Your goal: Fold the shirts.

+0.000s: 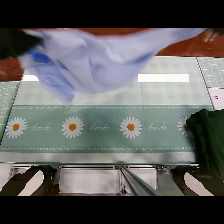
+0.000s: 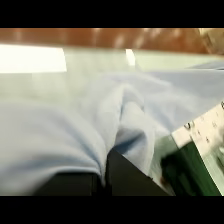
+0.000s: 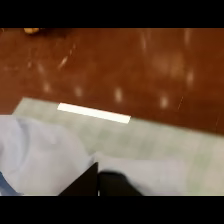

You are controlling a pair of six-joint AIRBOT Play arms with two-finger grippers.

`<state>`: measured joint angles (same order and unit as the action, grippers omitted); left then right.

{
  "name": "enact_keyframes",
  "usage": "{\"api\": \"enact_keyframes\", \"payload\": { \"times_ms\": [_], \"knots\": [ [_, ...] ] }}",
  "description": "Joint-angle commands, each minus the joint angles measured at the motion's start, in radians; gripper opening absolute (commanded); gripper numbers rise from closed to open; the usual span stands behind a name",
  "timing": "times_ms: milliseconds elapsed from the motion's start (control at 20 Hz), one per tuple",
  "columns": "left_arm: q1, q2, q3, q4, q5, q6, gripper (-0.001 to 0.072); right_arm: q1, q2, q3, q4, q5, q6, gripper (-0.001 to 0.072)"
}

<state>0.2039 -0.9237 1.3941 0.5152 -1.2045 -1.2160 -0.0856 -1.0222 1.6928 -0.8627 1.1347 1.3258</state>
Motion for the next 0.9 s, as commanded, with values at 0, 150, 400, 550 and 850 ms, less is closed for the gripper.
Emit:
{"api": "enact_keyframes", "payload": {
  "times_ms": [0,150,400,550,850],
  "knots": [
    [0.089,0.093,0.278,0.001,-0.021,-0.045,0.0019,-0.013,0.11,0.292,-0.129,0.039,0.025,0.002],
    [0.152,0.199,0.351,0.052,-0.047,-0.059,0.0019,-0.013,0.253,0.301,-0.265,0.064,0.051,0.002],
    [0.184,0.405,0.359,0.343,-0.18,-0.134,0.0019,-0.012,0.432,0.301,-0.459,0.235,0.114,0.002],
    [0.151,0.476,0.261,0.354,-0.266,-0.143,0.0019,-0.012,0.465,0.301,-0.508,0.297,0.144,0.002],
    [0.093,0.511,-0.298,0.304,-0.313,-0.143,0.0019,-0.012,0.46,-0.043,-0.357,0.296,0.139,0.002]
  ]
}}
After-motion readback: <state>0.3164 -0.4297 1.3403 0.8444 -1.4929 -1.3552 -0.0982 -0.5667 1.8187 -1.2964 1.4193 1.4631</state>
